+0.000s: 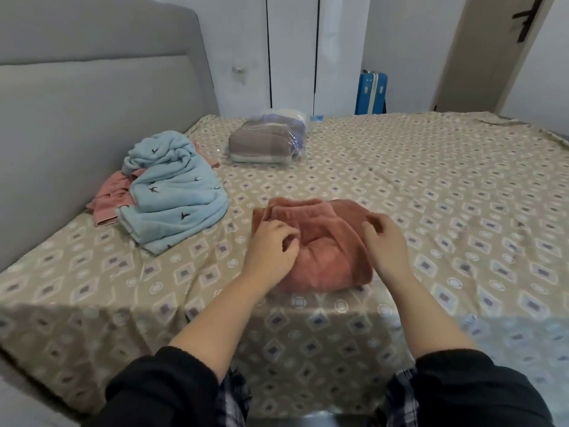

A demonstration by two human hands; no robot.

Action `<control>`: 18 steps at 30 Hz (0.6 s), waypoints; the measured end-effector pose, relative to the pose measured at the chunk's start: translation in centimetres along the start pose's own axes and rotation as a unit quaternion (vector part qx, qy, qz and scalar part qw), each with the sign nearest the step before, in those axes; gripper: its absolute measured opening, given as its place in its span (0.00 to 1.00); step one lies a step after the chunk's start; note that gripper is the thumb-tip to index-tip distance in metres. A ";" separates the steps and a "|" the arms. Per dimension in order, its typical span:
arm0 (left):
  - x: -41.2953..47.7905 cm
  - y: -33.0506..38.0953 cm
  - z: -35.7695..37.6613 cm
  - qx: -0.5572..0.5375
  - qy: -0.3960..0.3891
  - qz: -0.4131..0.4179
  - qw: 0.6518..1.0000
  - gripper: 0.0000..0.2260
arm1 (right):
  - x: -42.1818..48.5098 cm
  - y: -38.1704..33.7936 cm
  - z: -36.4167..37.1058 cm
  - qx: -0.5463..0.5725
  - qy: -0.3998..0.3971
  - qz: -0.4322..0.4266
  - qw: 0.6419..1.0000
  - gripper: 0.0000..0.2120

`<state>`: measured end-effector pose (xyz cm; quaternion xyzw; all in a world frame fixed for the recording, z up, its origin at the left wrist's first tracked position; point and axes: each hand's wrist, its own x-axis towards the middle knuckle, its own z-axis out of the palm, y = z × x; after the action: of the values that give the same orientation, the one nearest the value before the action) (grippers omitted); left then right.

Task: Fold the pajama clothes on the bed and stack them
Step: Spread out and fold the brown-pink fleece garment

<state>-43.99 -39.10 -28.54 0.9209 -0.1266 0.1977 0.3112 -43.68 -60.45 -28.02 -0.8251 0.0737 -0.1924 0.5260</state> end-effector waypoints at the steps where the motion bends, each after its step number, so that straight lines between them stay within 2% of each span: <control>1: 0.2 -0.4 0.2 -0.021 0.046 -0.041 0.998 0.14 | 0.3 -0.1 0.6 -0.026 -0.015 -0.003 1.000 0.19; 3: 0.7 -1.1 0.5 -0.113 0.066 -0.145 0.981 0.18 | 0.7 -0.2 1.8 -0.078 -0.069 0.003 0.995 0.27; 5: 1.4 -1.7 0.6 -0.245 0.039 -0.251 0.936 0.22 | 1.1 0.0 2.8 -0.094 -0.120 0.012 0.988 0.32; 6: 1.9 -2.1 0.6 -0.268 0.029 -0.285 0.920 0.26 | 1.4 0.1 3.2 -0.089 -0.128 0.018 0.988 0.32; 8: 2.4 -3.0 0.9 -0.261 0.015 -0.300 0.917 0.27 | 2.0 0.0 3.6 -0.071 -0.136 0.033 0.988 0.26; 12: 3.0 -4.1 1.3 -0.248 0.000 -0.265 0.932 0.10 | 3.2 -0.6 4.5 -0.077 -0.189 0.024 0.979 0.18; 14: 3.8 -4.2 0.7 -0.315 0.002 -0.274 0.909 0.08 | 3.7 -1.1 4.9 -0.036 -0.160 0.000 0.987 0.15; 16: 5.0 -4.2 0.1 -0.418 -0.012 -0.303 0.856 0.09 | 4.2 -1.8 5.3 0.005 -0.070 -0.029 0.997 0.16; 17: 5.4 -4.2 -0.2 -0.435 -0.026 -0.312 0.844 0.09 | 4.4 -2.0 5.6 -0.008 -0.027 -0.039 0.999 0.18; 18: 5.8 -4.2 -0.2 -0.424 -0.035 -0.316 0.848 0.10 | 4.4 -2.0 5.9 -0.051 -0.004 -0.043 0.998 0.20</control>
<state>-37.43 -36.36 -28.01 0.6958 0.0887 -0.0162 0.7125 -37.51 -55.99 -27.38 -0.8542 0.0463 -0.2076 0.4744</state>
